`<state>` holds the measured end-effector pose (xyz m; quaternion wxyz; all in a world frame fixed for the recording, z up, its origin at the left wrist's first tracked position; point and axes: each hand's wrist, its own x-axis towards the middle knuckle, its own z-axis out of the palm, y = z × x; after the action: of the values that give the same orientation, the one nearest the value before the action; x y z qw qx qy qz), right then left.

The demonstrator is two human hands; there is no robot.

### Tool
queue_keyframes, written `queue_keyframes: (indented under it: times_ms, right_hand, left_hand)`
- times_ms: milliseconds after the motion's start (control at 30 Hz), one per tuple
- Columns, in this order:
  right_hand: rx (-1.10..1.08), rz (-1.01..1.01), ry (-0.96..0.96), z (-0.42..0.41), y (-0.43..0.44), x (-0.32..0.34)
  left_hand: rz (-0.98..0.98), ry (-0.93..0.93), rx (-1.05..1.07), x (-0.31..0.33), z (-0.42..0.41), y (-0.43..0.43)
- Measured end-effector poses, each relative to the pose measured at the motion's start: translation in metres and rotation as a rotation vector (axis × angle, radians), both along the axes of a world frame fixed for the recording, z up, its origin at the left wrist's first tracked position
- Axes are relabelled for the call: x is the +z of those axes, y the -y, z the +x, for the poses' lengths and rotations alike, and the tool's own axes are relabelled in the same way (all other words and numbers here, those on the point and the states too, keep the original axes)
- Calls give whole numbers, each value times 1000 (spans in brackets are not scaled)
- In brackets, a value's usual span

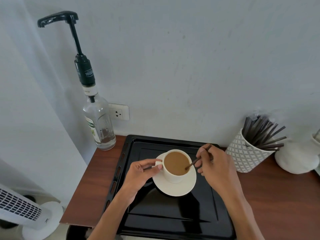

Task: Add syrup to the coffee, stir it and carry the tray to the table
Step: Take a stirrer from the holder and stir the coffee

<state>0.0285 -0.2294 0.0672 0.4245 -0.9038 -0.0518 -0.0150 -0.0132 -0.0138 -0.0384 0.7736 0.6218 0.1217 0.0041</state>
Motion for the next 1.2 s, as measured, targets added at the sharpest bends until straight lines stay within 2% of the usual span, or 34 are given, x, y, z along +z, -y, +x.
queue_keyframes:
  times_ms: [133, 300, 500, 767, 933, 1200]
  right_hand:
    - [32, 51, 17, -7, -15, -2]
    - [-54, -63, 104, -7, -13, 5]
    - [11, -5, 13, -16, -9, 1]
    - [-109, -88, 100, -12, -8, 1]
    - [-24, -76, 70, -21, -16, -4]
    - [-42, -60, 262, -35, -15, 28]
  left_hand:
    - [4, 5, -5, -1, 0, 0]
    - [9, 13, -15, -2, 0, -2]
    - [9, 15, -18, -3, 0, -2]
    - [8, 14, -29, -5, 1, -3]
    - [12, 19, -28, -6, 0, -3]
    - [134, 16, -2, -2, 0, -9]
